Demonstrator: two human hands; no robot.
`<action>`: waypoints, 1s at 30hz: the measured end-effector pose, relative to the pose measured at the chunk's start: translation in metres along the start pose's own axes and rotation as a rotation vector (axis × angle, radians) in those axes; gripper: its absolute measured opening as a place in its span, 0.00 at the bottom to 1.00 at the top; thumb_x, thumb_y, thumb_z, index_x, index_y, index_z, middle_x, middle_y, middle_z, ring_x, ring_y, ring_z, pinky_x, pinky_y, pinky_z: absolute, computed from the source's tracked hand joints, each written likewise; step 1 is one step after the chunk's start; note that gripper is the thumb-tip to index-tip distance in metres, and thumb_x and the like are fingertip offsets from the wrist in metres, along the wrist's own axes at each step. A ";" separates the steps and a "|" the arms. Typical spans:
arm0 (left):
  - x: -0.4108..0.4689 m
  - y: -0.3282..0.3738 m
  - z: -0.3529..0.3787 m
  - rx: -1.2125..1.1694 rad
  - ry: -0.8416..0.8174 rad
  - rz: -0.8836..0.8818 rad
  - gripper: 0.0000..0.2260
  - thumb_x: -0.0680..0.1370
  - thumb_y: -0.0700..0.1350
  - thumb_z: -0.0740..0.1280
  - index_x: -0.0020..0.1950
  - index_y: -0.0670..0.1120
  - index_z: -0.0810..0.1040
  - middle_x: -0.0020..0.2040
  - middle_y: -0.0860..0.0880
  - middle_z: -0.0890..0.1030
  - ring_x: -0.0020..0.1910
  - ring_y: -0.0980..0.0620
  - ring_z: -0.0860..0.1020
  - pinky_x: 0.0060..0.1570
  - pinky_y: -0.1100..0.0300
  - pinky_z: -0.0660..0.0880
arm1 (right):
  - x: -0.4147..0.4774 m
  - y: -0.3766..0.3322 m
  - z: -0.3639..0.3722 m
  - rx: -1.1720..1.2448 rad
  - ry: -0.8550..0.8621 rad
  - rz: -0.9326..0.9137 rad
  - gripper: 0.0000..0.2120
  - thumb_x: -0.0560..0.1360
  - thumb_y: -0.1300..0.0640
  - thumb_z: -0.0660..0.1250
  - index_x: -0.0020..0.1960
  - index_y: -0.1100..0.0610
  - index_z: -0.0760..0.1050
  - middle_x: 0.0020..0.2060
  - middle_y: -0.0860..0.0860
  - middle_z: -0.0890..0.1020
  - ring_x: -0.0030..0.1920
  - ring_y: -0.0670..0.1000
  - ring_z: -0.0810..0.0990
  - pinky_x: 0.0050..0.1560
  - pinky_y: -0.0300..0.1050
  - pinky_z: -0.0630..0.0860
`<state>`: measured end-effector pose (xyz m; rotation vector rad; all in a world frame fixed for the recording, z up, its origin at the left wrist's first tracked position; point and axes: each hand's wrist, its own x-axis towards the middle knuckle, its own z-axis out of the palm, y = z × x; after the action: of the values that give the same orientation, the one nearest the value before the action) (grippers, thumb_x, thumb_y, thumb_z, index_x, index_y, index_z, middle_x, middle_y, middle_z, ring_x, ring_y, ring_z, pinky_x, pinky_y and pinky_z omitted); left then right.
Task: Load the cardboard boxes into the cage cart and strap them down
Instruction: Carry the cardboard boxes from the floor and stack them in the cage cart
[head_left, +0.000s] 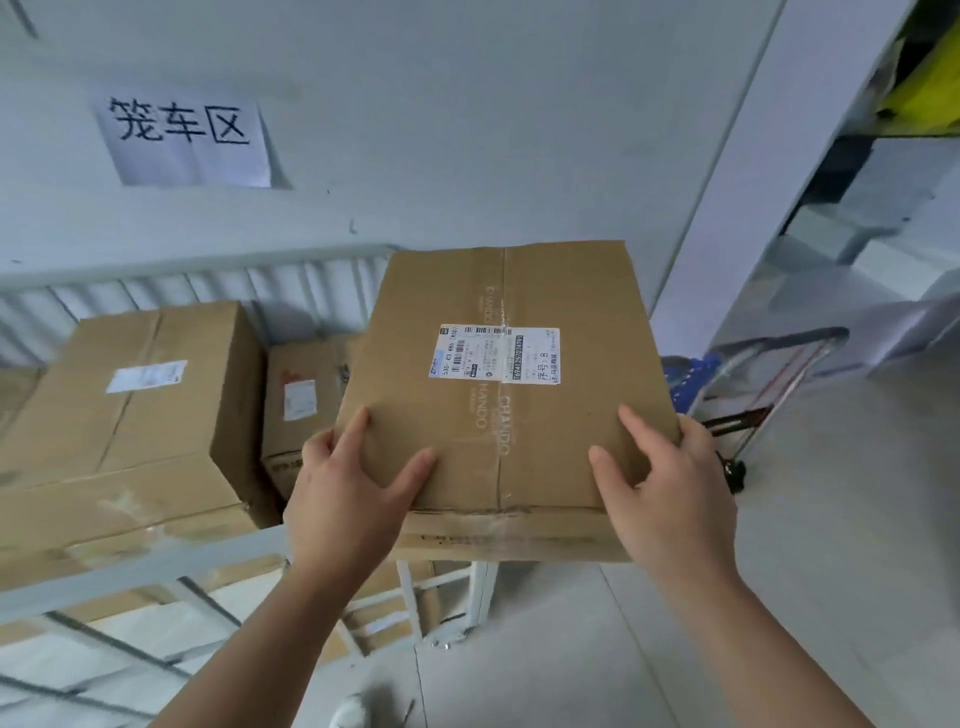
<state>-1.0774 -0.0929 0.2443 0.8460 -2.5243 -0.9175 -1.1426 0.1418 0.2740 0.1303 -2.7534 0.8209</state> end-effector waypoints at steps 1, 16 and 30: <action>0.009 -0.008 -0.008 0.005 0.016 -0.025 0.39 0.66 0.73 0.62 0.73 0.58 0.62 0.70 0.49 0.66 0.65 0.48 0.72 0.56 0.47 0.75 | 0.007 -0.014 0.009 0.001 -0.016 -0.025 0.25 0.72 0.44 0.67 0.68 0.47 0.72 0.64 0.55 0.69 0.61 0.56 0.72 0.54 0.49 0.72; 0.210 -0.142 -0.059 0.113 -0.046 -0.234 0.38 0.68 0.72 0.61 0.74 0.56 0.60 0.68 0.47 0.66 0.64 0.46 0.72 0.55 0.49 0.75 | 0.113 -0.179 0.199 -0.044 -0.329 -0.048 0.26 0.75 0.40 0.61 0.71 0.43 0.66 0.69 0.54 0.64 0.65 0.55 0.69 0.58 0.51 0.71; 0.352 -0.214 0.011 0.226 -0.148 -0.398 0.38 0.69 0.73 0.59 0.73 0.56 0.60 0.67 0.46 0.67 0.65 0.45 0.71 0.56 0.49 0.74 | 0.213 -0.199 0.369 -0.048 -0.498 -0.033 0.26 0.75 0.41 0.62 0.71 0.44 0.66 0.70 0.55 0.64 0.65 0.55 0.69 0.52 0.46 0.72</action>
<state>-1.2643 -0.4412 0.1281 1.4387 -2.6726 -0.8414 -1.3984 -0.2290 0.1399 0.4216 -3.2170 0.8010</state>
